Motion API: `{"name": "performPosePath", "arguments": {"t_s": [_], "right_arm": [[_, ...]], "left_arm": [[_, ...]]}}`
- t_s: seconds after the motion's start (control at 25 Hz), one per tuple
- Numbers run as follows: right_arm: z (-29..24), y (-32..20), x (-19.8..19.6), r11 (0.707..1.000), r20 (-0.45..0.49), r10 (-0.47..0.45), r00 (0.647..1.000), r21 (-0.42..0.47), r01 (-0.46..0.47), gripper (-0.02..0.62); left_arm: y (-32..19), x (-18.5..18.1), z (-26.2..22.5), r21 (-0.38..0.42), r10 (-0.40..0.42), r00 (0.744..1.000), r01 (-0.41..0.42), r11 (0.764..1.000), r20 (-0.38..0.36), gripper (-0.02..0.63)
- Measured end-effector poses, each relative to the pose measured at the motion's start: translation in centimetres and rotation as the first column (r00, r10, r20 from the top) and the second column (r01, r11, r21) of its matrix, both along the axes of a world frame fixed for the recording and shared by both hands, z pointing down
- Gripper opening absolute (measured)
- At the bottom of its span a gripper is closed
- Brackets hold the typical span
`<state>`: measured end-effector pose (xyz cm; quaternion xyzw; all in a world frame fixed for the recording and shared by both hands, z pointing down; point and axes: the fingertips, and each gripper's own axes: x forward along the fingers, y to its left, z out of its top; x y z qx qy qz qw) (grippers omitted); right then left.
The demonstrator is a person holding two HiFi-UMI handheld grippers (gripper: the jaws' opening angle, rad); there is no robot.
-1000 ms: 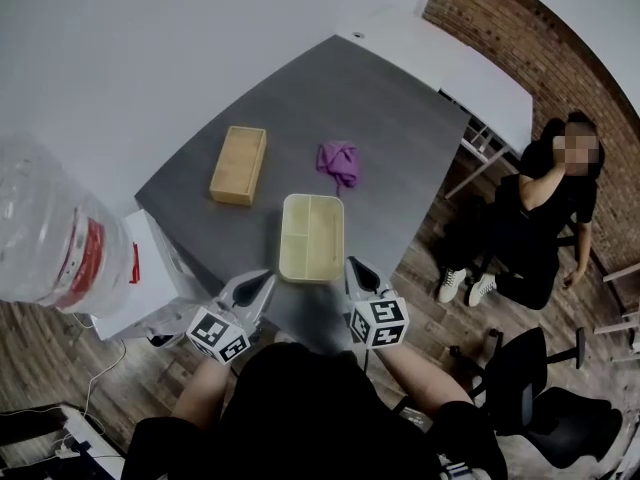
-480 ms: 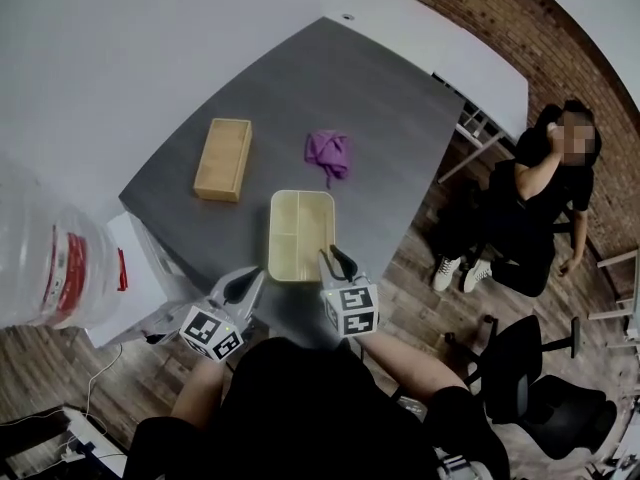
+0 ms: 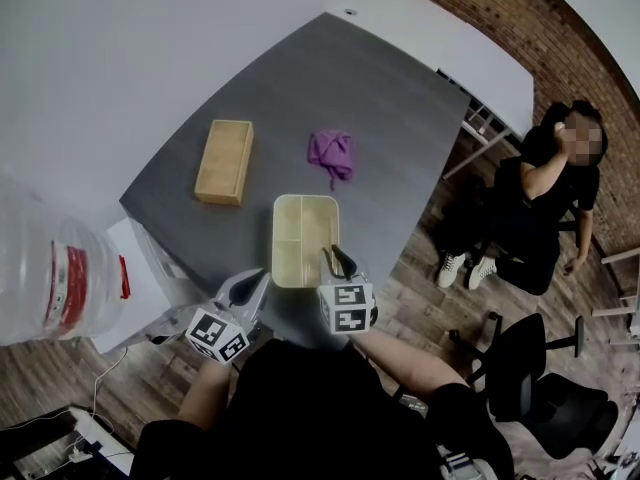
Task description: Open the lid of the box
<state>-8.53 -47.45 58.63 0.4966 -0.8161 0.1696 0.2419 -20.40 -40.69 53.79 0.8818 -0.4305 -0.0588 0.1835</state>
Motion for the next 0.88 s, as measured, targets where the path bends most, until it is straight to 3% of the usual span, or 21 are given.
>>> {"name": "performPosePath", "arguments": {"t_s": [0.4, 0.88], "right_arm": [[0.66, -0.03, 0.55, 0.994, -0.001, 0.100, 0.995, -0.043, -0.100, 0.041], [0.14, -0.28, 0.97, 0.986, 0.079, 0.162, 0.984, -0.058, -0.157, 0.029]], "left_arm": [[0.14, -0.15, 0.11, -0.006, 0.018, 1.000, -0.018, 1.000, 0.006, 0.000], [0.52, -0.38, 0.05, -0.006, 0.036, 0.999, -0.036, 0.999, 0.000, 0.000]]}}
